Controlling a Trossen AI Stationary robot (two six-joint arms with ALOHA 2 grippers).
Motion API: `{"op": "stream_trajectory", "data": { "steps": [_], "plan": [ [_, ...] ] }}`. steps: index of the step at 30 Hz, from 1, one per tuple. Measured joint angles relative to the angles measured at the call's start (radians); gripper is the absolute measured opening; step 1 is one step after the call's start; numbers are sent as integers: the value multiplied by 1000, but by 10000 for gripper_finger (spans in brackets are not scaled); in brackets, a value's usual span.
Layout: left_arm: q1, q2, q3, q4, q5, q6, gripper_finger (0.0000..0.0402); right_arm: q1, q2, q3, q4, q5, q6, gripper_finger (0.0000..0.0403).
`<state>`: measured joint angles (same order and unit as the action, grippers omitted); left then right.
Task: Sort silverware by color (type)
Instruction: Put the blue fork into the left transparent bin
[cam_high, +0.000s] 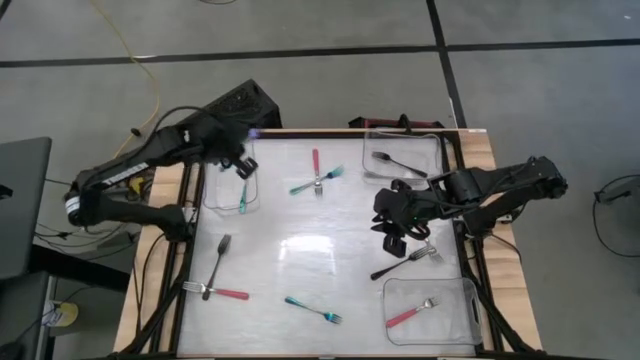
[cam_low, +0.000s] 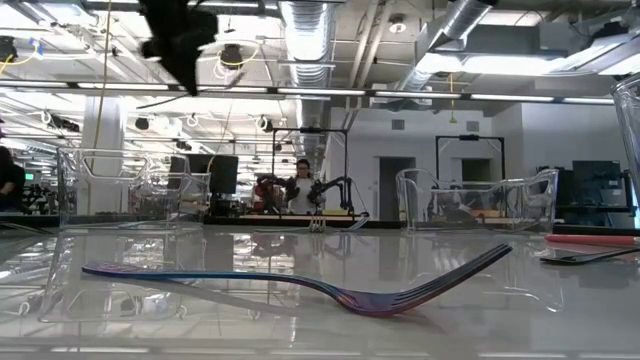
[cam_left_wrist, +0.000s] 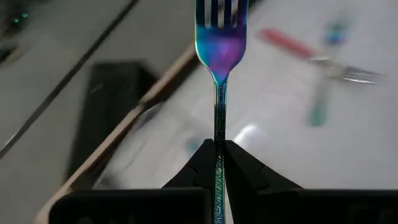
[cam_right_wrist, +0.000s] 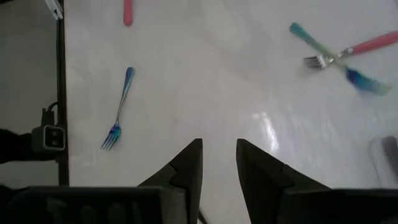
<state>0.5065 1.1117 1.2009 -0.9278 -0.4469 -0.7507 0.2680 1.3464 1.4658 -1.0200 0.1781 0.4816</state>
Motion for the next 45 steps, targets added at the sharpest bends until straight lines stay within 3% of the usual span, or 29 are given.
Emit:
{"op": "stream_trajectory", "data": {
  "steps": [8, 26, 36, 45],
  "plan": [
    [77, -84, -130, -34, -30, -165, 2, 0, 0, 0, 29, 15, -44, 122],
    [186, -36, -362, 10, 66, -368, 2, 0, 0, 0, 30, 15, -122, 122],
    [186, 56, -405, 60, 112, -366, 6, -9, 0, 0, 35, 12, -174, 122],
    [185, 69, -405, 68, 125, -353, 53, -6, 0, 0, 35, 8, -134, 122]
  ]
}}
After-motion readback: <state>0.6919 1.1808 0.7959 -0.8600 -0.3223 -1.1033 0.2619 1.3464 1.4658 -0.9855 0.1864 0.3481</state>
